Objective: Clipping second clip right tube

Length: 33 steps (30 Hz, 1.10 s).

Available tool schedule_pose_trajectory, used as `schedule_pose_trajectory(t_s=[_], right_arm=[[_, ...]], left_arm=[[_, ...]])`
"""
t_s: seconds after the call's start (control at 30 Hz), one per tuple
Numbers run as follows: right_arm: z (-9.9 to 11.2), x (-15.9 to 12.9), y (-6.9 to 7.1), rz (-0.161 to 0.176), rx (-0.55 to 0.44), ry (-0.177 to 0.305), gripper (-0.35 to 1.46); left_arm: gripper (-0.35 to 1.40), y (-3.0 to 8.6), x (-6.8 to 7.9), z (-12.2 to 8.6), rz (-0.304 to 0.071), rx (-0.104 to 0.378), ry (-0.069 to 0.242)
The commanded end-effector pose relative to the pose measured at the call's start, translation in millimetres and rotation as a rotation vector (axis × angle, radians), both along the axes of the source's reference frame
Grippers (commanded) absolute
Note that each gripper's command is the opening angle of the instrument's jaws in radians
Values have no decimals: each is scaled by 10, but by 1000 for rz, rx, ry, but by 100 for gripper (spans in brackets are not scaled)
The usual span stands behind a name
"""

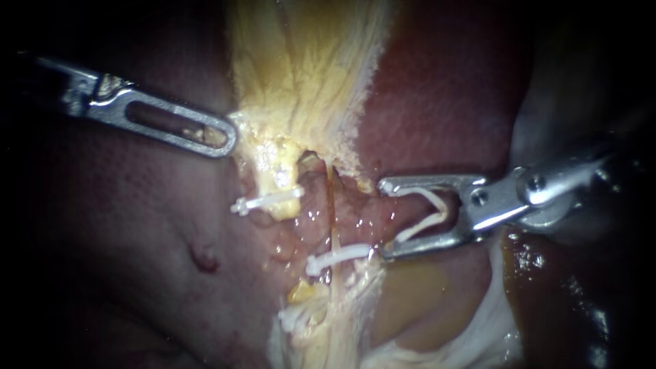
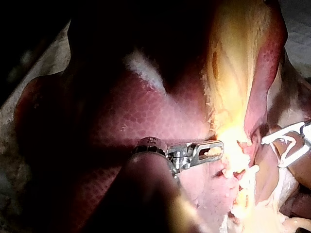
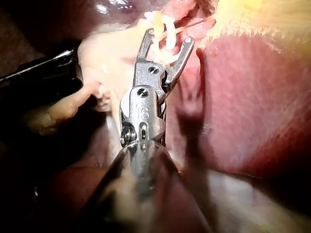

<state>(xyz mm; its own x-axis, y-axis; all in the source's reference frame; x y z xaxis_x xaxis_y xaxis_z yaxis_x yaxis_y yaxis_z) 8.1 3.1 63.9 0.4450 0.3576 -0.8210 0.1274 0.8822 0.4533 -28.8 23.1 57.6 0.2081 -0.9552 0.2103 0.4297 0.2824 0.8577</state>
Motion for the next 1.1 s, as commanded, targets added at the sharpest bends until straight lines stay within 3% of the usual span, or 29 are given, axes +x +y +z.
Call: schedule_pose_trajectory(t_s=[0.03, 0.3, 0.47, 0.87, 1.1], right_arm=[[5, 3, -2, 2, 7, 1, 50], [48, 20, -14, 18, 131, -12, 49], [67, 30, -16, 33, 207, 18, 49], [75, 56, -16, 60, 342, 91, 49], [78, 68, -20, 55, 406, 132, 49]], left_arm=[[-35, 0, 0, 0, 0, 0, 1], [-35, -3, -3, -3, -4, -1, 3], [-35, -4, -3, -3, -4, -1, 3], [-35, -4, -5, -2, -5, -2, 4], [-35, -4, -5, -2, -5, -2, 4]])
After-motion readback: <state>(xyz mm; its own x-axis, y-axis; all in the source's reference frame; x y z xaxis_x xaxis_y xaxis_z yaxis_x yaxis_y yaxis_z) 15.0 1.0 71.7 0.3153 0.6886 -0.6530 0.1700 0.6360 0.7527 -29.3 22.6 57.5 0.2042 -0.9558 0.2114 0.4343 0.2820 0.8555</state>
